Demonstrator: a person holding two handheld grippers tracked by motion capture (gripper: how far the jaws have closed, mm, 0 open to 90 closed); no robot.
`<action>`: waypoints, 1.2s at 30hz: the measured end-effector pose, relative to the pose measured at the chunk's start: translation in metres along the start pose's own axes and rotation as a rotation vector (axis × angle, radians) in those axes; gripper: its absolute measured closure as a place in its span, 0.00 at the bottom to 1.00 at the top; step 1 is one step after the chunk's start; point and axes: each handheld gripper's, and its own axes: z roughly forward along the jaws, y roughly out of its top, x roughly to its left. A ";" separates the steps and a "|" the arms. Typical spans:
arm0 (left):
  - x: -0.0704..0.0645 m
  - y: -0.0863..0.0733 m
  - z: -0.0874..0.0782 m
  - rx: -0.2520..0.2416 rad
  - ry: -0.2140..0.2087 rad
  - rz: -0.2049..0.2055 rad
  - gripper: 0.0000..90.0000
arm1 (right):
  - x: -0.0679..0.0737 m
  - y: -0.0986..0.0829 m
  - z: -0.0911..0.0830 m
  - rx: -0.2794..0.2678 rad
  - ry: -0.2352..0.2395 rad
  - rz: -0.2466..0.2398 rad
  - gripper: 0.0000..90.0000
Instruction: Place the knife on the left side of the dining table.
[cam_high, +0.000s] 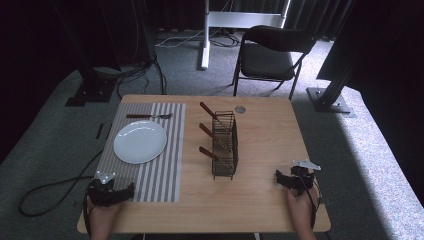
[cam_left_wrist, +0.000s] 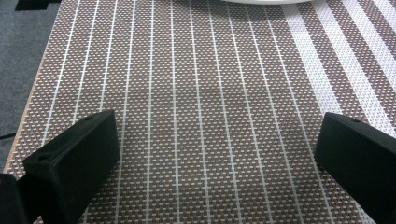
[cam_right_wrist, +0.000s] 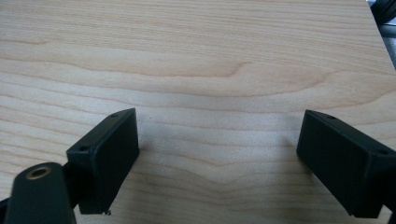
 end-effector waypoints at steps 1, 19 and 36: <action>0.000 0.000 0.000 0.000 0.000 0.000 0.00 | 0.000 0.000 0.000 0.000 0.000 0.000 0.14; -0.001 -0.001 -0.001 0.001 0.006 -0.006 0.00 | 0.000 0.000 0.000 0.000 0.000 0.000 0.14; -0.005 0.005 -0.010 0.020 -0.033 0.039 0.02 | 0.000 0.000 0.000 0.000 0.000 0.000 0.14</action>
